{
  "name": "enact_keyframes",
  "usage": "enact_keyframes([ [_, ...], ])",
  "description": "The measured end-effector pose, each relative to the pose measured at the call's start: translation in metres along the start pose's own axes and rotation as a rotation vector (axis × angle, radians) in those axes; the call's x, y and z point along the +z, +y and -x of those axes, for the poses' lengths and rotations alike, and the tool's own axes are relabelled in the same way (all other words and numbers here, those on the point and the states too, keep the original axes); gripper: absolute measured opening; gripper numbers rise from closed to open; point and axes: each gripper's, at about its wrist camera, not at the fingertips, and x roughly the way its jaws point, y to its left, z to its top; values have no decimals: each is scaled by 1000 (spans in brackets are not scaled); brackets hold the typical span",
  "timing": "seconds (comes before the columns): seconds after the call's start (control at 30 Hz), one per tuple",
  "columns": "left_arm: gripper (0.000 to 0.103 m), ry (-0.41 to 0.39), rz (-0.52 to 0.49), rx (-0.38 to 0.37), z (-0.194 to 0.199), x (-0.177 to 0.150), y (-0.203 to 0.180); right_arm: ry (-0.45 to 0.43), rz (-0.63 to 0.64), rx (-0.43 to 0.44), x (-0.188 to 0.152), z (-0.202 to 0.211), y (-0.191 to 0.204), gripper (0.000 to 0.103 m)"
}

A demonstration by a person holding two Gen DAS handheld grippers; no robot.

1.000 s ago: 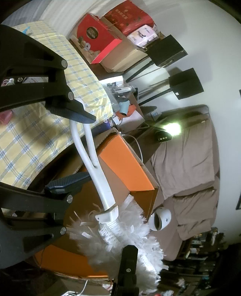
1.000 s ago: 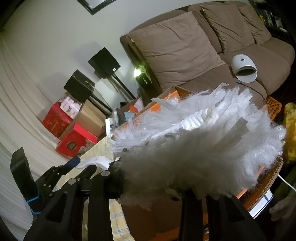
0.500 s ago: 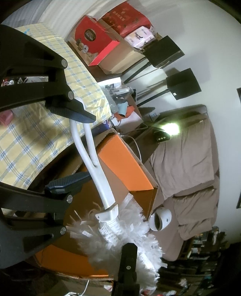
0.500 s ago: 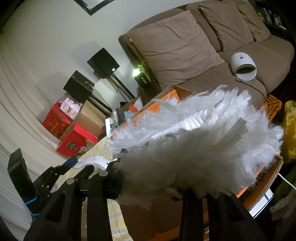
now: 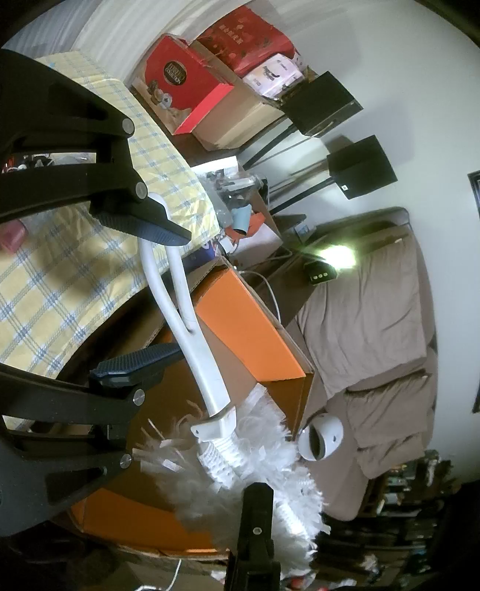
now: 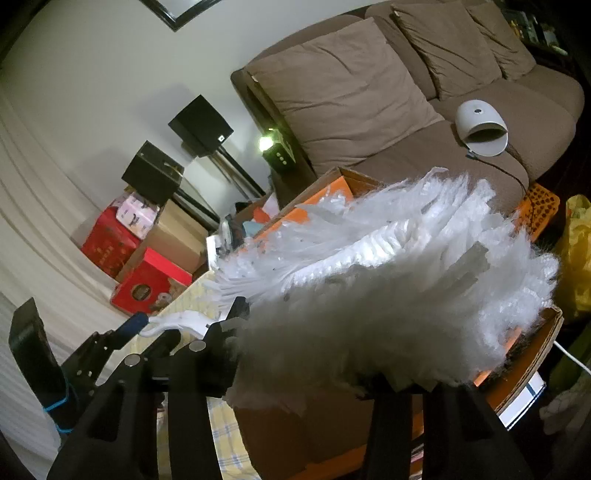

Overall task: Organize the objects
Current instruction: 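Lower the feather duster into the orange-lined box with both tools, then open the right tool to release the duster head while the left tool holds the handle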

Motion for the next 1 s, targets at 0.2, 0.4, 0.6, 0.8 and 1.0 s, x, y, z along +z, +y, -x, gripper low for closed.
enact_keyframes([
  [0.2,51,5,-1,0,-1,-1,-1,15,-13,-12,0,-3,-3,52],
  [0.4,51,1,-2,-1,-1,-1,-2,27,-15,-43,0,-5,-6,70],
  [0.6,51,-1,-2,0,-2,-2,-3,43,-11,-49,0,-7,-5,77],
  [0.8,51,1,-6,2,-2,-1,-3,49,-12,-55,0,-8,-4,77],
  [1.0,51,-18,-8,-4,2,7,-3,55,20,-71,-2,-1,3,78],
])
